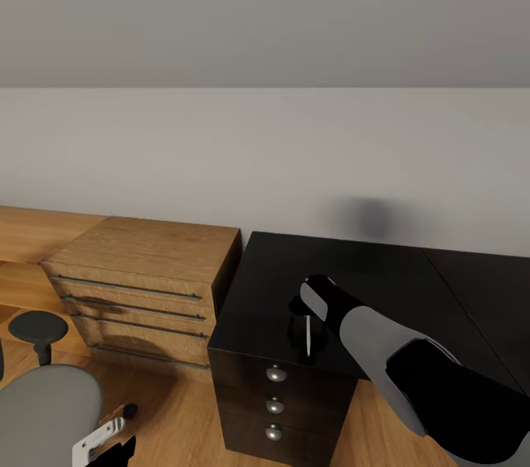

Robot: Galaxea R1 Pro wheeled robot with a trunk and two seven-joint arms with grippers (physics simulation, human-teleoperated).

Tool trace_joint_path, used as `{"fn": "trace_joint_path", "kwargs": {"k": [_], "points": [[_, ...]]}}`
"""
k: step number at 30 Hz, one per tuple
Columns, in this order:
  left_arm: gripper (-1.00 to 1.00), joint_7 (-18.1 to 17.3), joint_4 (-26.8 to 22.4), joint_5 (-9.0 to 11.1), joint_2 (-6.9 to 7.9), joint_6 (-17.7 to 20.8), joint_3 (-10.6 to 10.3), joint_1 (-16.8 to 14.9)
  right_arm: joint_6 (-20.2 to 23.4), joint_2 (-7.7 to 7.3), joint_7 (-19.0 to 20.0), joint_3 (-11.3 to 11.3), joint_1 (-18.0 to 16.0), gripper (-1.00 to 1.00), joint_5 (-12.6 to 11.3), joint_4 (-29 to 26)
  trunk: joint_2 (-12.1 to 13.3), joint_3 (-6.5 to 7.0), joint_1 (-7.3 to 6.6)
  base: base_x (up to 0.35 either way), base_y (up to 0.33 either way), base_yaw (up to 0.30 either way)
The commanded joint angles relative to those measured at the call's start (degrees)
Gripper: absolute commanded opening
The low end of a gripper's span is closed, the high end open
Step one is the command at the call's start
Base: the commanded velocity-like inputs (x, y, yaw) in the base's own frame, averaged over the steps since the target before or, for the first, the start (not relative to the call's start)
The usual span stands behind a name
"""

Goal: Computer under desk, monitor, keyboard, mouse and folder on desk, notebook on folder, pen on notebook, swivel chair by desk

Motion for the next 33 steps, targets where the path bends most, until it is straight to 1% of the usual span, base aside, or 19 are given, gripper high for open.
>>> {"fn": "trace_joint_path", "kwargs": {"k": [1,4,33], "points": [[1.00,0.4,-0.1,0.6,-0.03,0.3,0.0,0.0,0.2,0.00,-0.4,0.3,0.0,1.00,-0.5,-0.1,-0.4,-0.23,0.23,0.000,0.000,0.000],[1.00,0.4,-0.1,0.6,-0.03,0.3,0.0,0.0,0.2,0.00,-0.4,0.3,0.0,1.00,-0.5,0.0,-1.6,-0.77,0.89,0.000,0.000,0.000],[1.00,0.4,-0.1,0.6,0.00,0.3,0.0,0.0,0.2,0.00,-0.4,0.3,0.0,1.00,-0.5,0.0,-1.6,-0.77,0.89,0.000,0.000,0.000]]}}
